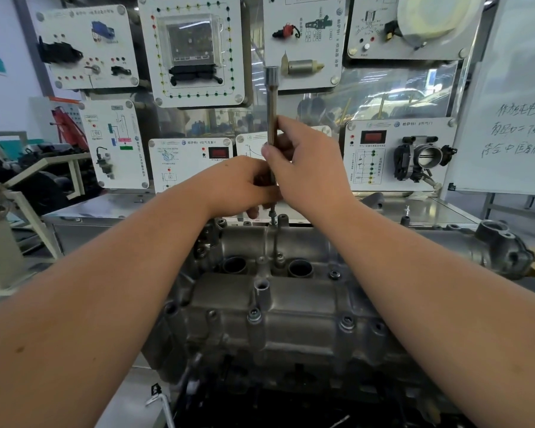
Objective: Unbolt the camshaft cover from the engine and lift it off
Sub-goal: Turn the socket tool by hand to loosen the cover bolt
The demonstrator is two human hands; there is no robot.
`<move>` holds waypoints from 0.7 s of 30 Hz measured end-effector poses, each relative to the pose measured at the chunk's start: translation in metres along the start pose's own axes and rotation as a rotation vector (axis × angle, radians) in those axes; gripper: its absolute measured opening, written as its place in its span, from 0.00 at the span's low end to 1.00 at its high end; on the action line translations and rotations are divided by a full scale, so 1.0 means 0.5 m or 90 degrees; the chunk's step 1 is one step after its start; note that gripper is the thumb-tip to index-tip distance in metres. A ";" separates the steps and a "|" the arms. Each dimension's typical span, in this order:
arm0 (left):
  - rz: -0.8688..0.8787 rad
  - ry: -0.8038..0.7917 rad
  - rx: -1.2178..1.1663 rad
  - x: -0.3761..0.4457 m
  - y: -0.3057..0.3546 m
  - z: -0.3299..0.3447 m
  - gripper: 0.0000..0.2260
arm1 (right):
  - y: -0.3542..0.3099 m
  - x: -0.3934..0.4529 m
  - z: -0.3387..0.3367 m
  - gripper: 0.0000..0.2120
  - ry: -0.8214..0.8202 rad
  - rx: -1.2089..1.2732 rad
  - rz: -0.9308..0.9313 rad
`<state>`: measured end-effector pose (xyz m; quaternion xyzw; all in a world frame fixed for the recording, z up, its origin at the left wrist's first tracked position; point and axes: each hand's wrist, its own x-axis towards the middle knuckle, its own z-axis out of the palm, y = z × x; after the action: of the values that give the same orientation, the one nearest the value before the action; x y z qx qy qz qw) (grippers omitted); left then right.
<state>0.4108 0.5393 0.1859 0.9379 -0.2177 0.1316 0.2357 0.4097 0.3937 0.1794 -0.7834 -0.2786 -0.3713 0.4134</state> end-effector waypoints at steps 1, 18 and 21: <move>-0.003 -0.003 -0.010 0.000 0.000 0.000 0.04 | 0.001 0.001 0.000 0.11 -0.004 -0.001 0.007; 0.012 0.000 0.029 -0.002 -0.003 -0.001 0.08 | -0.005 -0.003 -0.008 0.29 -0.044 0.036 0.029; 0.009 0.008 0.034 0.000 -0.002 0.000 0.07 | -0.005 -0.005 -0.006 0.29 -0.023 0.016 0.018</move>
<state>0.4114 0.5402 0.1858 0.9414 -0.2191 0.1450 0.2114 0.4051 0.3921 0.1795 -0.7885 -0.2800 -0.3475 0.4232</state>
